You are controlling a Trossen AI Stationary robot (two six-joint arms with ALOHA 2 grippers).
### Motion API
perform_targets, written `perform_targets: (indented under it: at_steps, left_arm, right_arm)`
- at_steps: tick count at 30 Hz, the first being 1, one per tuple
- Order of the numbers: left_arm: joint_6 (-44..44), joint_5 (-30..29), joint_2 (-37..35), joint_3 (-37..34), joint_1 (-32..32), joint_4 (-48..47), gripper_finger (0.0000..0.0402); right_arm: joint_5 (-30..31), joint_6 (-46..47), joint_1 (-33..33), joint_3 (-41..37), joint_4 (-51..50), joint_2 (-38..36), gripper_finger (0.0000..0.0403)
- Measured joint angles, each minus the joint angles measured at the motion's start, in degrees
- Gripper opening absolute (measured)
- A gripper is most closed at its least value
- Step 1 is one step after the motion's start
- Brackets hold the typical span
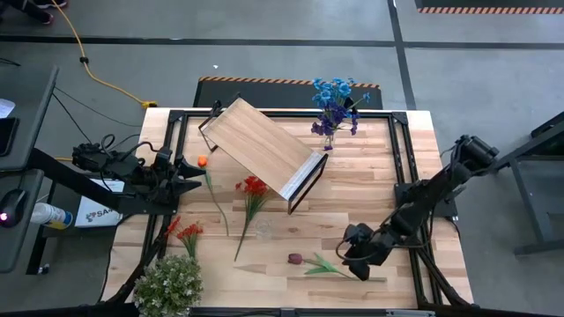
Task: Pick and place flowers into a vace then onto a shelf
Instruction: Put the dark red flower into the top transparent flower vase
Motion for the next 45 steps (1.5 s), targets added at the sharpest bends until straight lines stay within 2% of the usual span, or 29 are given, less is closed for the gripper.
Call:
perform_targets:
  at_steps: [6, 10, 19, 23, 28, 45]
  left_arm:
    - [0.0, -1.0, 0.0, 0.0, 0.0, 0.0, 0.0337]
    - [0.0, -2.3, 0.0, 0.0, 0.0, 0.0, 0.0337]
    - [0.0, -2.4, 0.0, 0.0, 0.0, 0.0, 0.0337]
    - [0.0, -2.4, 0.0, 0.0, 0.0, 0.0, 0.0337]
    - [0.0, -2.4, 0.0, 0.0, 0.0, -0.1, 0.0337]
    - [0.0, -2.3, 0.0, 0.0, 0.0, -1.5, 0.0337]
  right_arm:
    - [-1.9, -2.3, 0.0, 0.2, 2.5, 2.9, 0.0129]
    - [-1.8, -5.7, -0.2, 2.8, 0.3, 4.5, 0.0129]
    - [-2.0, -17.2, -2.5, 15.9, -15.8, 11.4, 0.0129]
    - [-2.6, -19.8, -3.0, 19.7, -18.1, 14.9, 0.0129]
    - [-4.4, -18.6, -3.0, 21.5, -18.2, 17.9, 0.0129]
    - [-5.3, -15.4, -3.0, 21.6, -18.9, 20.5, 0.0129]
